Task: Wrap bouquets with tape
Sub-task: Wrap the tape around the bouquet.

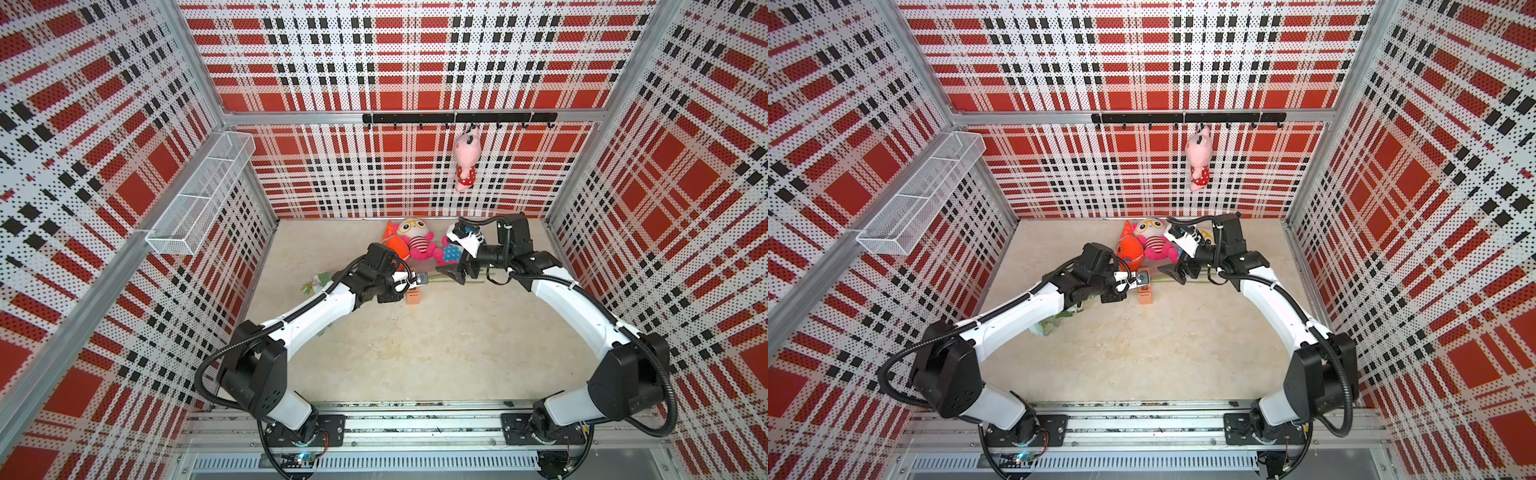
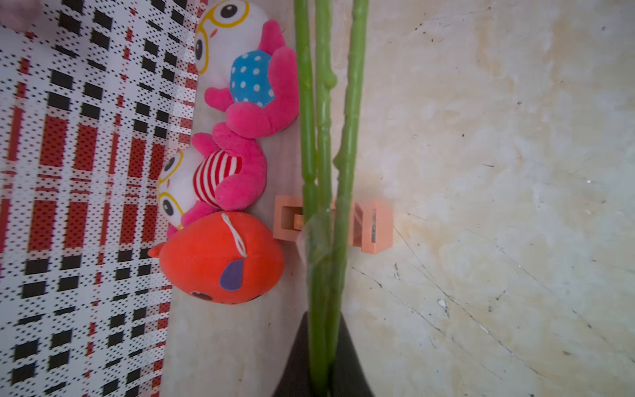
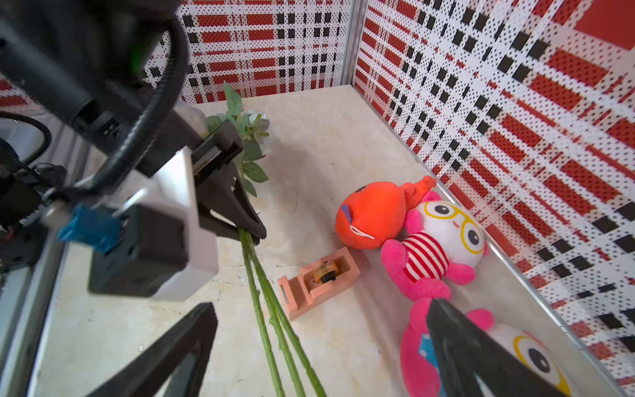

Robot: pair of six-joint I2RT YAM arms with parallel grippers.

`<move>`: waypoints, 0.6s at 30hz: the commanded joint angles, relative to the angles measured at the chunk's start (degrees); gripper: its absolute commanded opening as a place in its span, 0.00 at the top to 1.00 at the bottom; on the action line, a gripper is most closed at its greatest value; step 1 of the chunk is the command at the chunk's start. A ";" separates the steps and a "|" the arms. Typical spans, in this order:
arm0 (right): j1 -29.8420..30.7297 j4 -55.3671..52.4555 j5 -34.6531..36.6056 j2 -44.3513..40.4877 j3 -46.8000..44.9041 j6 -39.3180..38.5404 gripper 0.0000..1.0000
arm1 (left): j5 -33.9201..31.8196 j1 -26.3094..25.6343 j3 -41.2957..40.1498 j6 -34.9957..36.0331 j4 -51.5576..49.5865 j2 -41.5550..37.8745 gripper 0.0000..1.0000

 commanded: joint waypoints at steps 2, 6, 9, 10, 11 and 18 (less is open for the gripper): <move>0.52 -21.55 -3.13 9.47 9.75 -0.60 0.00 | -5.69 -2.18 -1.09 1.65 6.83 -3.86 1.00; 2.03 -31.93 -6.96 17.03 16.43 -7.84 0.04 | -7.92 -2.95 -1.76 2.07 7.45 -4.07 1.00; 2.65 -36.62 -8.86 20.96 20.22 -11.23 0.12 | -8.63 -3.20 -2.17 2.54 8.16 -3.81 1.00; 2.76 -37.97 -9.51 22.23 21.42 -12.02 0.15 | -9.08 -3.23 -2.29 2.59 8.26 -3.60 1.00; 2.83 -39.03 -9.62 23.53 22.41 -12.73 0.18 | -9.44 -3.31 -2.32 2.75 8.26 -3.52 1.00; 3.10 -40.55 -6.53 29.03 25.66 -13.87 0.58 | -8.88 -3.31 -2.59 2.79 8.97 -3.42 1.00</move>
